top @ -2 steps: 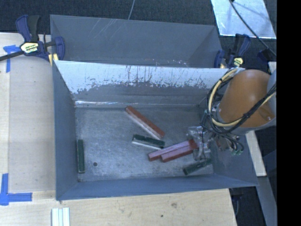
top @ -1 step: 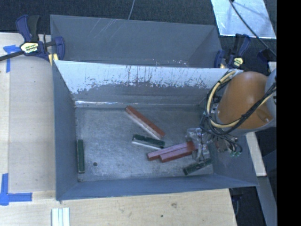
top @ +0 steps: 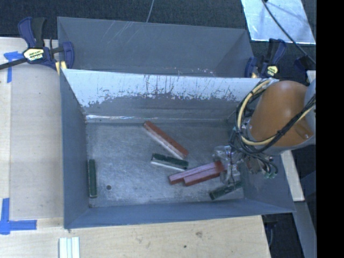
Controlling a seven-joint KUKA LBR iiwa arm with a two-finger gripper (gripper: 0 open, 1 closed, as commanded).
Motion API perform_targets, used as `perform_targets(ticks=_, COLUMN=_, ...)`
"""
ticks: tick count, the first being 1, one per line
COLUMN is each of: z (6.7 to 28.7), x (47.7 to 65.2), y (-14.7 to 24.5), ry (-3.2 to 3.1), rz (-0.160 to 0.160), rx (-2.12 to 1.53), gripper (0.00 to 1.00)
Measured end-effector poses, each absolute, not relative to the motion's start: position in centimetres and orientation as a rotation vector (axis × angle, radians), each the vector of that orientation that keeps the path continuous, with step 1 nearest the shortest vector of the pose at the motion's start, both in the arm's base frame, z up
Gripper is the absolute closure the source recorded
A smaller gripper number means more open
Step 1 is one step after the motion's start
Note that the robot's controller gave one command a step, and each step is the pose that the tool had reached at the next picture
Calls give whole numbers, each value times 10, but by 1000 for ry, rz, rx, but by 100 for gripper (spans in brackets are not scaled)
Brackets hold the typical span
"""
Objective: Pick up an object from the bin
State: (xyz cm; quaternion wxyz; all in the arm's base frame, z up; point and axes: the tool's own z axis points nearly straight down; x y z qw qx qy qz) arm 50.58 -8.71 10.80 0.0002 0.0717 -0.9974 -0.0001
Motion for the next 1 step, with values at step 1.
perform_targets(ticks=1, z=113, x=507, y=-87, ry=-3136, rz=1, rx=225, gripper=100)
